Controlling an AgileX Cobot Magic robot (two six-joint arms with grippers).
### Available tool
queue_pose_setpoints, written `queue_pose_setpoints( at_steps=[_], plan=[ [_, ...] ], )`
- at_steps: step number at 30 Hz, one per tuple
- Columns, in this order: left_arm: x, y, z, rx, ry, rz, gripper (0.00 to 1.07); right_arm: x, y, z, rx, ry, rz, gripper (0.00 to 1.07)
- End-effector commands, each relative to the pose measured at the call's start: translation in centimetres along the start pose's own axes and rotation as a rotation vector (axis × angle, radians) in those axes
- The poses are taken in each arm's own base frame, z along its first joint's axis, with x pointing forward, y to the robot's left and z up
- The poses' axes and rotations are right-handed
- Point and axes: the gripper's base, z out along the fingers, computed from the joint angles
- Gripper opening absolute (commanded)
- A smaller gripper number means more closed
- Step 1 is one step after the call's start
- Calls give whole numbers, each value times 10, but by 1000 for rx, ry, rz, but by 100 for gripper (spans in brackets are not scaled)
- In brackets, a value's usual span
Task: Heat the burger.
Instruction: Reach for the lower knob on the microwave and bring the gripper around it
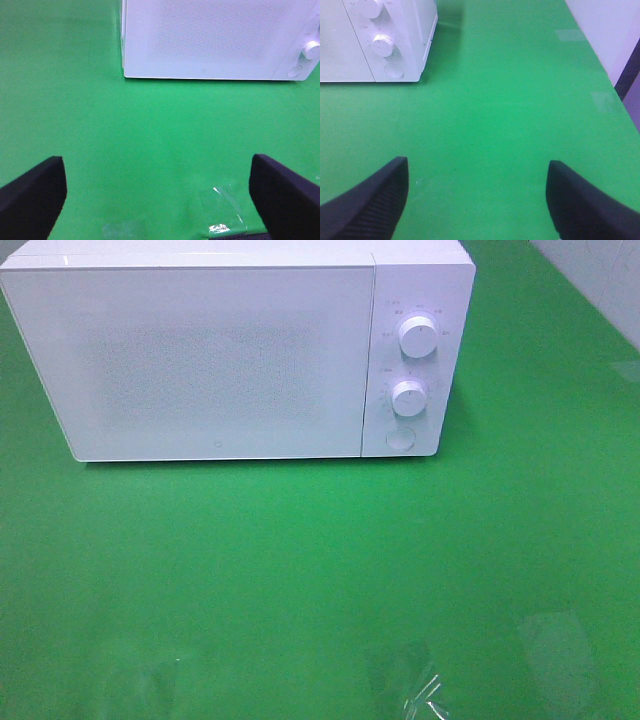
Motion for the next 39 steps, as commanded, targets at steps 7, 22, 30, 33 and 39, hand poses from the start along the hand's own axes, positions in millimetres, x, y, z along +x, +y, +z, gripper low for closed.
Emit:
queue_pose_setpoints(
  at_steps=[7,22,30,33,39],
  plan=[
    [3,0,-2,3,-20,0,91,-10,0,-7,0,-86,2,73],
    [3,0,-2,3,-20,0,91,-46,6,37,-20,-125,-12,73],
    [3,0,-2,3,-20,0,91,-48,10,70,-37,-150,-21,73],
    [3,0,-2,3,-20,0,91,-49,11,77,-42,-158,-22,73],
    [3,0,-2,3,-20,0,91,-46,15,105,-61,-179,-15,73]
  ],
)
